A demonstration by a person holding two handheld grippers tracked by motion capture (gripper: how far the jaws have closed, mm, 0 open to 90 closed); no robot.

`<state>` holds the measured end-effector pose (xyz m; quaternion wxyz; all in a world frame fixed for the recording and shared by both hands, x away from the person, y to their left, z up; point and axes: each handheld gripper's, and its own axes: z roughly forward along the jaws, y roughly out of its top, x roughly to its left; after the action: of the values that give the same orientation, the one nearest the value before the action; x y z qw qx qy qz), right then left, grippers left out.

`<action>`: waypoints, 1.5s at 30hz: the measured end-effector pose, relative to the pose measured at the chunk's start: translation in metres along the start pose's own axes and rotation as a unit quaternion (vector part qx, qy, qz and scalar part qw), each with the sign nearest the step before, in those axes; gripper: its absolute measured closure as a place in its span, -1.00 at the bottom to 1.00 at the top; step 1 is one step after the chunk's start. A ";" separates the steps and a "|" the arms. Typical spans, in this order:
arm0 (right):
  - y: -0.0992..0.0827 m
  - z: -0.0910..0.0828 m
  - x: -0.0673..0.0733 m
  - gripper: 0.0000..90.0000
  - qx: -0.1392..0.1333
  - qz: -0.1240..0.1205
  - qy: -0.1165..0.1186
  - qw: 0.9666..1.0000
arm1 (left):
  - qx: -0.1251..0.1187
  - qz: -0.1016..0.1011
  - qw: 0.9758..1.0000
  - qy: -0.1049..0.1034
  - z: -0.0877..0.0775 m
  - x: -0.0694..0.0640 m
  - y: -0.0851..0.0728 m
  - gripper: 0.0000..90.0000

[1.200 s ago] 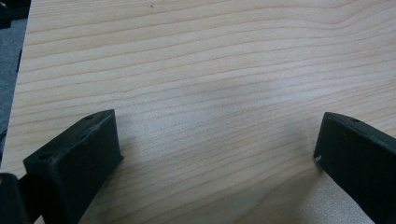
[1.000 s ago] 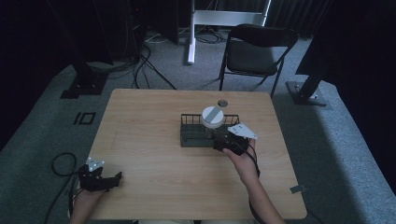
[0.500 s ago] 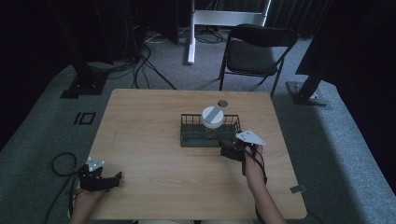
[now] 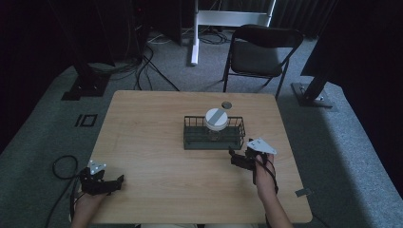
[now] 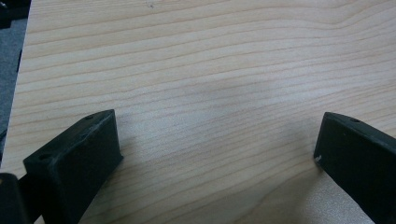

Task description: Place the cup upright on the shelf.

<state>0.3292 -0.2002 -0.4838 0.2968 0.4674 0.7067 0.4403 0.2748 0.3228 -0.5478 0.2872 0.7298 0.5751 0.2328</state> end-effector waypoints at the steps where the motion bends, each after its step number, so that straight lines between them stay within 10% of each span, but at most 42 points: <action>1: -0.001 -0.001 -0.001 -0.73 -0.001 0.001 0.000 1.000 | 0.000 0.000 1.000 0.000 0.000 0.000 0.000 -0.99; 45: -0.066 -0.014 -0.045 -0.73 0.081 0.027 -0.031 0.996 | 0.000 0.000 1.000 0.000 0.000 0.000 0.000 -0.99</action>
<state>0.3084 -0.2581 -0.5367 0.2678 0.5222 0.7176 0.3750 0.2748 0.3228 -0.5477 0.2870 0.7301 0.5748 0.2329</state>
